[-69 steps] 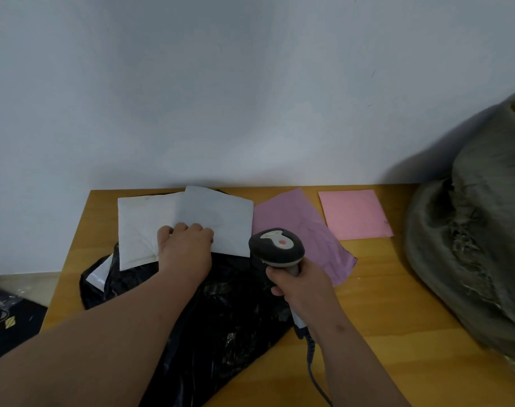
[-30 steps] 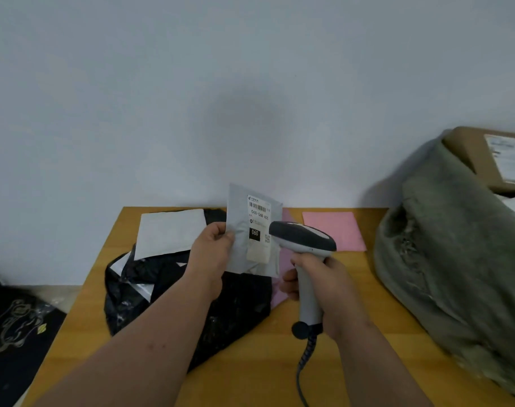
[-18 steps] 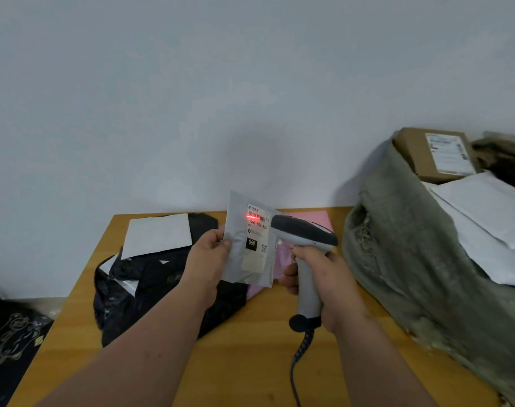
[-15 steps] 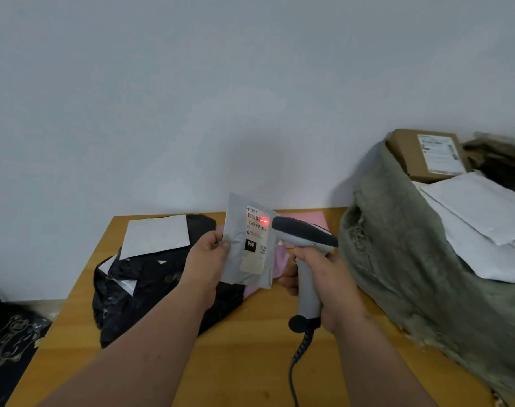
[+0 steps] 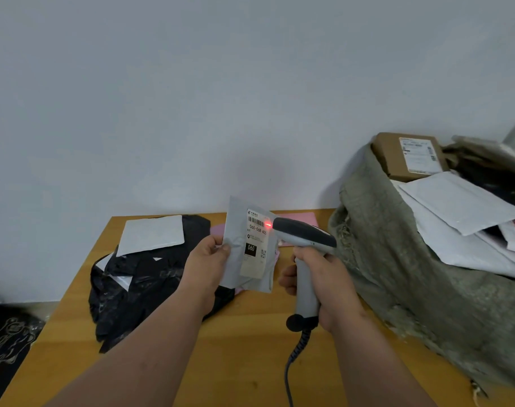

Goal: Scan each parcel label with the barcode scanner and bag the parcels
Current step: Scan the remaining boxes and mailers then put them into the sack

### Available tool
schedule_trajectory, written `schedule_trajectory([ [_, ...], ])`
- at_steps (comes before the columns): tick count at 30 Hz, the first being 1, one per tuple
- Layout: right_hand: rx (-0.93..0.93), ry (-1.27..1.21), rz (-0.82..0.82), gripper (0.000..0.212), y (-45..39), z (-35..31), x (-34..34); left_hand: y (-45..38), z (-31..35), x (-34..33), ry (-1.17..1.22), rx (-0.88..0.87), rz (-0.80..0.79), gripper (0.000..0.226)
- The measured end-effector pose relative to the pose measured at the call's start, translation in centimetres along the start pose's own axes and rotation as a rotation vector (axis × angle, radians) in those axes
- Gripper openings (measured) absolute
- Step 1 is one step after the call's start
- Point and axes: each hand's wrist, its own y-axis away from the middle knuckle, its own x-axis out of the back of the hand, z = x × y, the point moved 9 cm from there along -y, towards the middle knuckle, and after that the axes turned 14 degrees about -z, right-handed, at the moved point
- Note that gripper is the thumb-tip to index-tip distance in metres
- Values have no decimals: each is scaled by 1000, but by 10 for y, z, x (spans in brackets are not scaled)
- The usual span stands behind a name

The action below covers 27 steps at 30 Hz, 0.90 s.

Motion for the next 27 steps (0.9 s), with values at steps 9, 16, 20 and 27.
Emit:
schedule_trajectory([
  [9, 67, -2, 69, 11, 5, -13, -9, -14, 24, 3, -60, -74, -86, 12],
  [16, 160, -25, 141, 6, 15, -25, -5, -14, 75, -14, -270, -285, -88, 18],
  [20, 238, -71, 215, 8, 33, -39, 15, -6, 110, -41, -355, -432, -63, 21],
  [27, 327, -158, 340, 13, 71, -75, 71, 20, 173, -115, -394, -712, -65, 37],
])
